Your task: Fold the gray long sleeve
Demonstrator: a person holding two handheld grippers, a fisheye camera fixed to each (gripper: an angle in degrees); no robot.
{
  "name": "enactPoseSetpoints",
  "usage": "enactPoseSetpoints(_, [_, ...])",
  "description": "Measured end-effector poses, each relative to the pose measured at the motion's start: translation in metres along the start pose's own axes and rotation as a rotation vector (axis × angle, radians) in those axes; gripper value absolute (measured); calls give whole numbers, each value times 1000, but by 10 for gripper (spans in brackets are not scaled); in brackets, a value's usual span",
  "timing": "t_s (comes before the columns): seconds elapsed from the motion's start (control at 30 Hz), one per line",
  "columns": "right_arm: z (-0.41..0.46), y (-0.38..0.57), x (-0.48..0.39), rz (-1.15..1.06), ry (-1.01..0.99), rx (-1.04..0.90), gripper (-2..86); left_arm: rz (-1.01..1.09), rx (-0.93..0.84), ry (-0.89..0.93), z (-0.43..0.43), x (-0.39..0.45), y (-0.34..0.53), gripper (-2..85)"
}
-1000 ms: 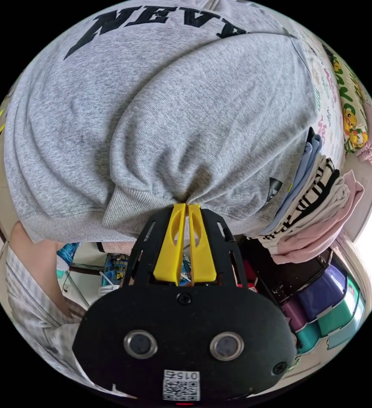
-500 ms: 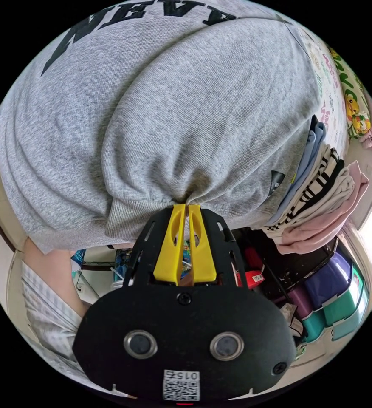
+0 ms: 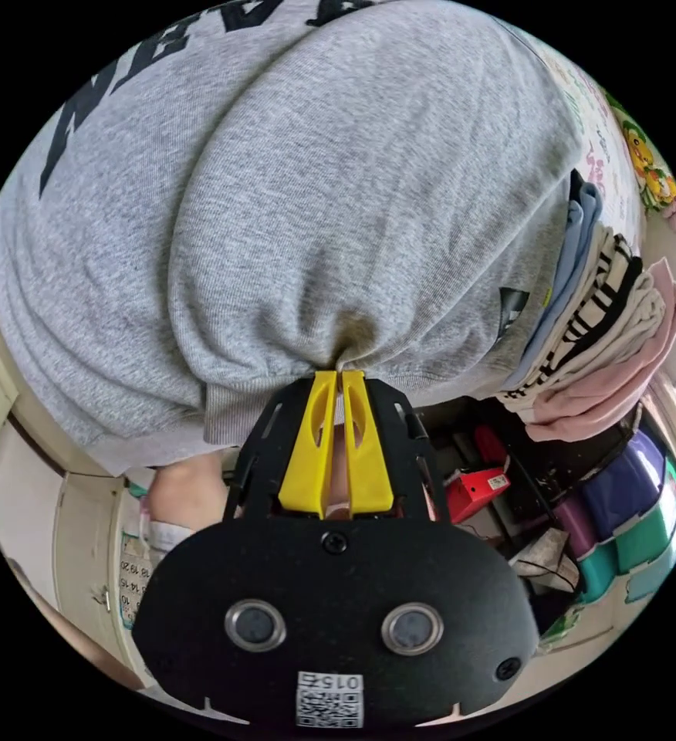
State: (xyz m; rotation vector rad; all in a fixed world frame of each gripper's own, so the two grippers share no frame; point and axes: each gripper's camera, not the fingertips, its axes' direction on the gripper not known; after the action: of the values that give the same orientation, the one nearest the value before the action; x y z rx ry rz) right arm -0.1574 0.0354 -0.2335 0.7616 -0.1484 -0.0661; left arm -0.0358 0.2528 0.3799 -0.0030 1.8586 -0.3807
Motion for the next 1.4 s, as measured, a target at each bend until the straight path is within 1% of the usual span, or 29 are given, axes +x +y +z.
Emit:
enactPoseSetpoints(0.07, [-5, 10, 48, -6, -211, 15, 0, 49, -81, -72, 45, 62, 7, 29])
enactPoseSetpoints(0.1, [-5, 11, 63, -5, -274, 12, 0, 61, -96, -88, 56, 76, 10, 29])
enactPoseSetpoints(0.17, [-9, 23, 121, -107, -559, 5, 3, 95, -155, -158, 98, 124, 22, 30])
enactPoseSetpoints(0.2, [-13, 27, 135, -148, -623, 15, 3, 103, -170, -174, 107, 135, 24, 31])
enactPoseSetpoints(0.27, [-35, 44, 194, -248, -799, 85, 11, 155, -221, -240, 138, 179, 33, 31])
enactPoseSetpoints(0.3, [-42, 48, 210, -247, -830, 116, 16, 173, -232, -259, 144, 190, 35, 31])
enactPoseSetpoints(0.37, [-70, 52, 259, -267, -974, 262, 49, 241, -275, -305, 163, 228, 39, 31])
enactPoseSetpoints(0.43, [-87, 45, 276, -299, -1038, 337, 89, 268, -303, -283, 174, 248, 39, 32])
enactPoseSetpoints(0.5, [-95, 31, 280, -337, -1110, 338, 126, 302, -333, -259, 182, 264, 39, 33])
enactPoseSetpoints(0.57, [-94, 18, 278, -391, -1212, 304, 114, 339, -377, -291, 192, 276, 38, 38])
enactPoseSetpoints(0.6, [-92, 16, 277, -382, -1216, 294, 102, 348, -389, -298, 194, 278, 38, 40])
enactPoseSetpoints(0.67, [-80, 15, 282, -285, -1138, 248, 44, 361, -418, -293, 196, 276, 36, 50])
enactPoseSetpoints(0.73, [-74, 22, 292, -261, -1124, 258, 33, 328, -454, -232, 192, 266, 33, 65])
enactPoseSetpoints(0.8, [-72, 32, 311, -231, -1109, 299, 27, 241, -460, -173, 179, 249, 29, 81])
enactPoseSetpoints(0.83, [-70, 39, 326, -198, -1079, 317, 25, 177, -441, -146, 166, 235, 27, 82])
enactPoseSetpoints(0.9, [-65, 49, 352, -126, -1010, 329, 23, 78, -382, -158, 138, 212, 26, 82])
enactPoseSetpoints(0.97, [-59, 61, 383, -42, -935, 334, 24, -28, -321, -217, 103, 179, 25, 83])
enactPoseSetpoints(1.03, [-57, 64, 398, -13, -907, 327, 27, -108, -283, -271, 81, 150, 25, 83])
enactPoseSetpoints(1.13, [-67, 65, 396, -37, -790, 345, 38, -275, -181, -329, 49, 94, 24, 85])
enactPoseSetpoints(1.2, [-75, 62, 387, -70, -710, 338, 47, -389, -100, -318, 33, 58, 23, 86])
enactPoseSetpoints(1.27, [-92, 59, 381, -71, -544, 354, 63, -526, 10, -247, 19, 16, 25, 91])
enactPoseSetpoints(1.33, [-112, 57, 384, -40, -444, 421, 71, -570, 70, -223, 14, -5, 25, 94])
enactPoseSetpoints(1.4, [-136, 48, 382, -49, -460, 488, 83, -602, 86, -215, 15, -22, 26, 101])
